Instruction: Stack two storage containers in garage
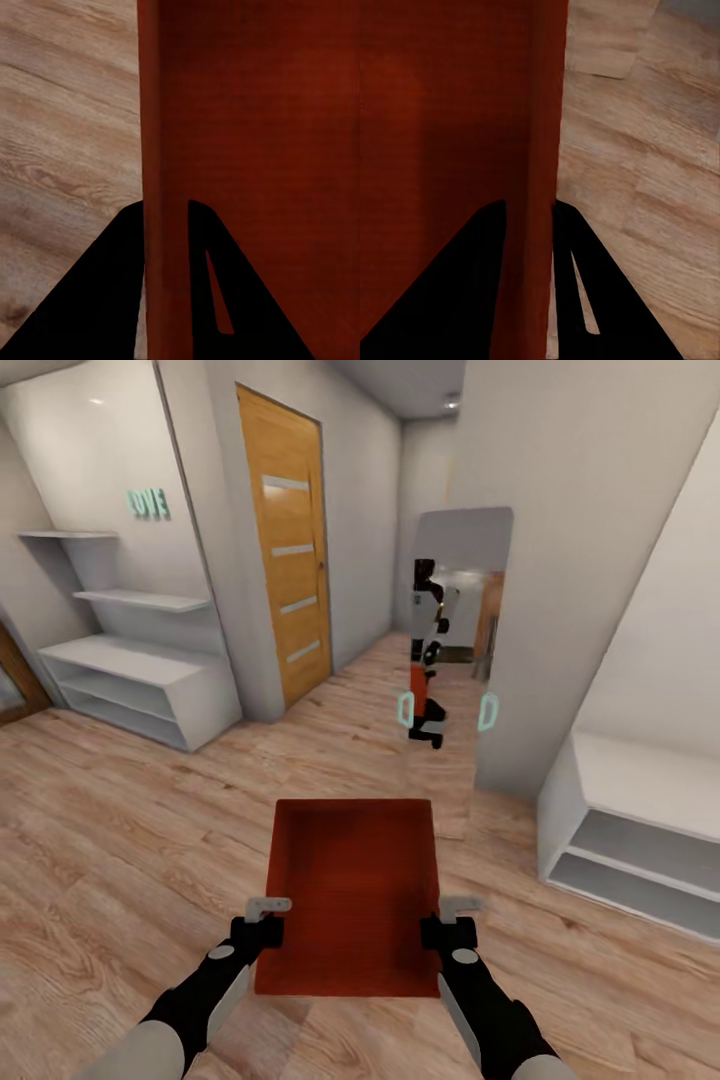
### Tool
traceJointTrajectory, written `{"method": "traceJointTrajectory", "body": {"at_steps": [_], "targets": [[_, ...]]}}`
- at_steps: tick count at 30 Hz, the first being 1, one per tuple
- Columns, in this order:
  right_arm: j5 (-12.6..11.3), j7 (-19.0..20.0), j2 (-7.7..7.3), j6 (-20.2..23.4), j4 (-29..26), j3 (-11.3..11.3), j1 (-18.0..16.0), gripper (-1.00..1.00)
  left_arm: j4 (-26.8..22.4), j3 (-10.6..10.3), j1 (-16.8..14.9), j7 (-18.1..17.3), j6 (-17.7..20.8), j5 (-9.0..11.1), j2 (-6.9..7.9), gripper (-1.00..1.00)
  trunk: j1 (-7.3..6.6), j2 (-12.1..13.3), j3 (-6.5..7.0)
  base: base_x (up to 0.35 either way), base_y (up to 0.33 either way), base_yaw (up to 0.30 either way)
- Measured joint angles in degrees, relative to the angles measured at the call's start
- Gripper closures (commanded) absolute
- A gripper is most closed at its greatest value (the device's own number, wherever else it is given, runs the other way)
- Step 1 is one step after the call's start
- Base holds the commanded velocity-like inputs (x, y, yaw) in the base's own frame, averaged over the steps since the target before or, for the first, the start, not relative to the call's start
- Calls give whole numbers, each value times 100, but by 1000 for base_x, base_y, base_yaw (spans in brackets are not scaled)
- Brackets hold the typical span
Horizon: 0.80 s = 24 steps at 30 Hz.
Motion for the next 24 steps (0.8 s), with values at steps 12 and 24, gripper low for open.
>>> {"method": "traceJointTrajectory", "body": {"at_steps": [12, 24], "targets": [[0, 0, 3, 5, 24, -3, 0, 100, 31, -2, 0, 0, -1, 1, -2, 100, 0, 0, 0, 322, 197, 278], [0, 0, 2, 3, 20, -4, 1, 100, 34, 0, -2, 0, -5, 0, -5, 100, 0, 0, 0, 327, 118, 168]]}}
